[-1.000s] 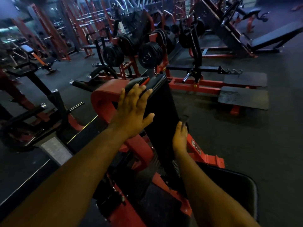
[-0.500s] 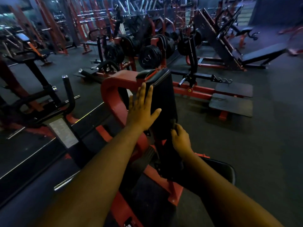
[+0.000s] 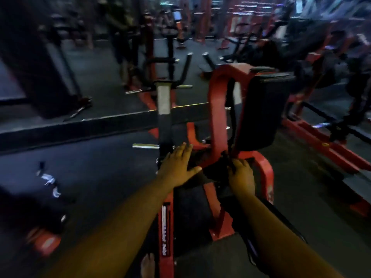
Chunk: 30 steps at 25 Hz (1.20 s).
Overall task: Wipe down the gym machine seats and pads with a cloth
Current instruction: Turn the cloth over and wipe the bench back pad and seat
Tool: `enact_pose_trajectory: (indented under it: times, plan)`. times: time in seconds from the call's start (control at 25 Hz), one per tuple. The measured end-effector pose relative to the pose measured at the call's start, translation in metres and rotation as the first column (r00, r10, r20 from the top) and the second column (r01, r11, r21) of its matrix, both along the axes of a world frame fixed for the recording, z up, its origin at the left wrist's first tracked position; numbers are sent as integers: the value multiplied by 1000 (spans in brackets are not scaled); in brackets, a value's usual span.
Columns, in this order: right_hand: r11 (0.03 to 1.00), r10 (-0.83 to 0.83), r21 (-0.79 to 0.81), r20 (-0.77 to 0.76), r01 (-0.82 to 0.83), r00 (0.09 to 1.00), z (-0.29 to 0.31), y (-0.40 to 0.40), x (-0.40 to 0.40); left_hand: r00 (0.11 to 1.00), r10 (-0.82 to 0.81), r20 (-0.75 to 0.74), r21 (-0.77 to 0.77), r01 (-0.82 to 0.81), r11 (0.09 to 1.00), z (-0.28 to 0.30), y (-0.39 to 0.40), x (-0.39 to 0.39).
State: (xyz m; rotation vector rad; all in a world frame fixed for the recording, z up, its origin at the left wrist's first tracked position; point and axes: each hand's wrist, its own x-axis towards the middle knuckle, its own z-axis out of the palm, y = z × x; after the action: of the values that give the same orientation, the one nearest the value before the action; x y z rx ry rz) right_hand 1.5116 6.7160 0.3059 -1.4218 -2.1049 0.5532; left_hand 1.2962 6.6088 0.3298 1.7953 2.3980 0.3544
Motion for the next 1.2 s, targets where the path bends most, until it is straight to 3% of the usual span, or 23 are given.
enact_pose_trajectory:
  times: [0.16, 0.24, 0.4, 0.56, 0.64, 0.92, 1.0, 1.2]
  plan:
    - [953, 301, 25, 22, -301, 953, -12, -75, -13, 969, 234, 80, -114, -224, 968, -22, -137, 26]
    - [900, 434, -49, 16, -433, 901, -8, -127, -29, 932, 352, 85, -130, -340, 931, -25, -210, 39]
    - [772, 631, -116, 32, -625, 775, -13, -243, -67, 824, 557, 101, -179, -536, 825, -31, -350, 58]
    - [604, 796, -142, 66, -784, 601, -18, -386, -106, 657, 746, 109, -195, -722, 664, -40, -509, 75]
    - [525, 851, -166, 104, -834, 515, -19, -464, -124, 568, 816, 110, -201, -791, 578, -47, -591, 84]
    - [361, 928, -163, 160, -918, 336, -21, -731, -182, 315, 944, 93, -160, -931, 327, -43, -873, 91]
    - [307, 947, -190, 161, -932, 279, -17, -797, -201, 232, 969, 88, -167, -955, 244, -40, -938, 92]
    - [174, 981, -211, 120, -962, 151, -16, -919, -256, 118, 990, 76, -147, -981, 128, -29, -1048, 66]
